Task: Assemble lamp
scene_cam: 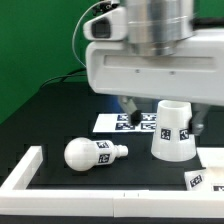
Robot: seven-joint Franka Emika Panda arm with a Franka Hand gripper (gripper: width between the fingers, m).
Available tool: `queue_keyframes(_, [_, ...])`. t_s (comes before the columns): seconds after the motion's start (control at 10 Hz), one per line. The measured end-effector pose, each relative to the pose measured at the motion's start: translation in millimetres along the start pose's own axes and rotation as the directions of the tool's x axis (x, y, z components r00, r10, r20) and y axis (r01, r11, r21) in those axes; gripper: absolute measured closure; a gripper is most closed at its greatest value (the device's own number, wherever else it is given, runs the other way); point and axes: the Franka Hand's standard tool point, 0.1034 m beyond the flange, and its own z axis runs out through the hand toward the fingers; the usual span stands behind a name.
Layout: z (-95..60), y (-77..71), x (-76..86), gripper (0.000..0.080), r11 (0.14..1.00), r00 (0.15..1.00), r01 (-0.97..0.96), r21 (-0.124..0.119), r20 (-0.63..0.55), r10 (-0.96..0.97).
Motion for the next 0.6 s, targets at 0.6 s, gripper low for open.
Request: queue_keyframes(0.6, [23.2, 41.6, 0.9, 0.0101, 0.866, 0.867, -0.498, 0.042, 0.010, 0.498])
